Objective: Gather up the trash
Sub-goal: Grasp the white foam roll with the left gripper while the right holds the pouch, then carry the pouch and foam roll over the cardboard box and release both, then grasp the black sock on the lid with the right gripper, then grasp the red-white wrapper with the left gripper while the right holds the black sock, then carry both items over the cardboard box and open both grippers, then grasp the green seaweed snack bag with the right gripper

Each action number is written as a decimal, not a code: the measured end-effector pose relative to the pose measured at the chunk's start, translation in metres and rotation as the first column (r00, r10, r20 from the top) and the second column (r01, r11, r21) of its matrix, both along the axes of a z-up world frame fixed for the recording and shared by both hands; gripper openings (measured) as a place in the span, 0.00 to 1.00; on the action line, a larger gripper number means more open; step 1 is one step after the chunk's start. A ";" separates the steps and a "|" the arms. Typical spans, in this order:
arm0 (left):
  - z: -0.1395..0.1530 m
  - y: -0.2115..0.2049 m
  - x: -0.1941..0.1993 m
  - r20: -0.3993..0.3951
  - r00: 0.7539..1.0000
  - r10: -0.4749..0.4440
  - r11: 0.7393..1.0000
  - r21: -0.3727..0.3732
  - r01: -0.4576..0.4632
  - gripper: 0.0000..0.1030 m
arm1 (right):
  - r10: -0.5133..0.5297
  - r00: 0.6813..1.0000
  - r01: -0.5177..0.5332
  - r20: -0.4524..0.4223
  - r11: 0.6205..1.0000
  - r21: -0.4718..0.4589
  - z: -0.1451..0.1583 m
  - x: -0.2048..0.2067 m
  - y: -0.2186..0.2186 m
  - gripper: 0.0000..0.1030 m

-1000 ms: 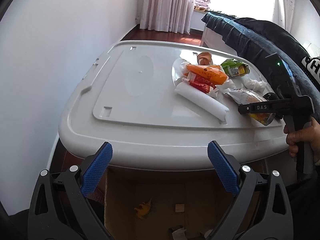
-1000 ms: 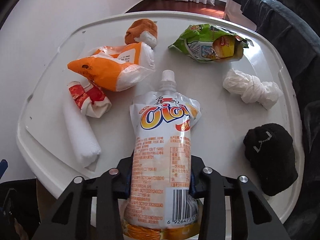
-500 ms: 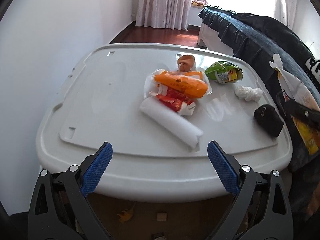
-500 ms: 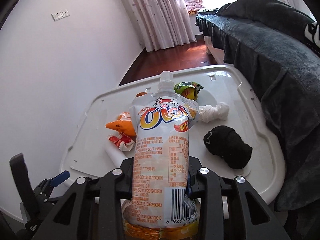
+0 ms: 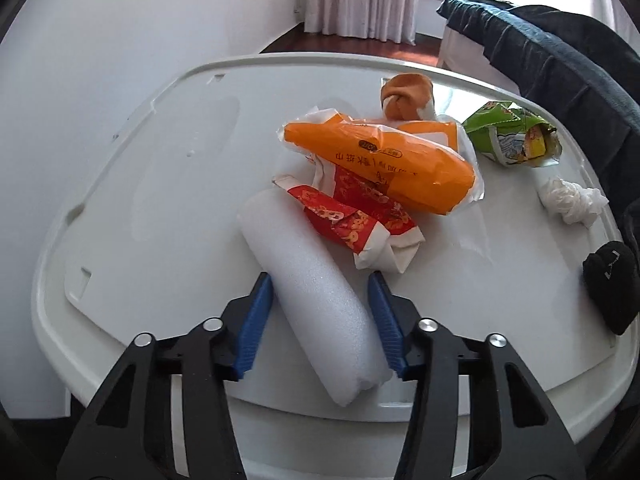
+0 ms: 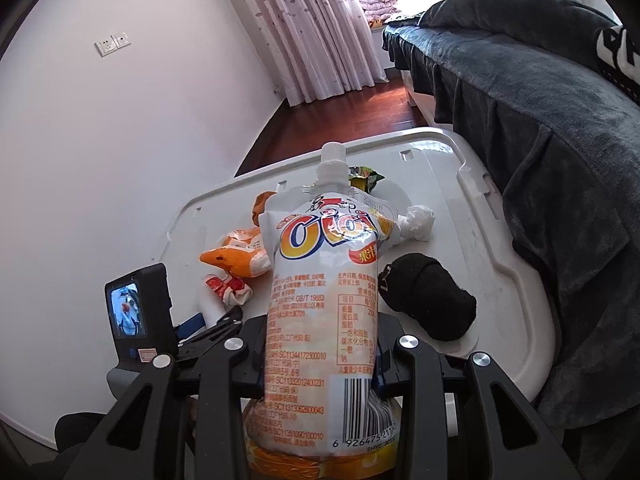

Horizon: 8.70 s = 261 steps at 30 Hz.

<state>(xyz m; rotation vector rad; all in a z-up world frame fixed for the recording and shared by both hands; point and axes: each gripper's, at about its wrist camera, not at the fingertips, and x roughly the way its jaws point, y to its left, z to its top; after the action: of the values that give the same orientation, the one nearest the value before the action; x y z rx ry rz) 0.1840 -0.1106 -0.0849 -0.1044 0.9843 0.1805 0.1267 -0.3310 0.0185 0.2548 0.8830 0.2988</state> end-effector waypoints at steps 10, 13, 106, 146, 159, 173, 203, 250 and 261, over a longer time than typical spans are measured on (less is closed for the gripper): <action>0.034 0.037 -0.033 0.113 0.973 -0.200 0.979 -0.020 0.203 0.17 | 0.027 1.000 -0.027 -0.009 0.999 -0.017 -0.006 0.008 0.019 0.35; 0.064 0.042 -0.055 0.147 0.966 -0.211 0.976 -0.011 0.215 0.17 | 0.056 0.998 -0.055 0.015 0.998 -0.036 -0.004 0.007 0.031 0.35; 0.031 0.053 -0.179 0.050 0.981 -0.189 0.975 -0.106 0.193 0.88 | 0.078 0.995 -0.098 -0.064 0.891 -0.443 -0.088 0.072 -0.003 0.92; 0.041 0.014 -0.034 0.062 0.972 -0.225 0.960 -0.158 0.232 0.88 | -0.089 0.995 0.088 0.034 0.996 0.029 -0.005 -0.003 0.002 0.43; -0.006 0.007 0.055 -0.029 0.999 0.042 0.998 -0.052 -0.043 0.88 | -0.116 0.993 0.115 0.008 0.989 0.088 -0.005 0.001 -0.030 0.44; 0.002 0.033 0.016 0.050 0.993 -0.108 0.991 -0.075 0.112 0.23 | -0.075 0.997 0.075 0.012 0.997 0.036 -0.006 0.008 -0.002 0.44; 0.097 0.053 -0.230 0.200 0.966 -0.165 0.983 -0.043 0.177 0.23 | 0.077 0.989 -0.068 0.125 0.995 -0.070 -0.042 -0.176 0.080 0.44; -0.001 0.070 -0.235 -0.034 0.994 -0.102 0.986 -0.137 0.097 0.88 | -0.052 0.998 0.054 0.032 0.996 -0.077 -0.073 -0.178 0.067 0.77; 0.003 0.068 -0.222 -0.024 0.995 -0.097 0.985 -0.147 0.093 0.88 | -0.089 0.995 0.091 0.041 0.995 -0.046 -0.056 -0.137 0.052 0.80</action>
<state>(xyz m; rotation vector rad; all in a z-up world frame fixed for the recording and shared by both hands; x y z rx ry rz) -0.0385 -0.0425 -0.0822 -0.1881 1.0305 0.0224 -0.0106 -0.2785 -0.0377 0.2429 0.8370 0.1981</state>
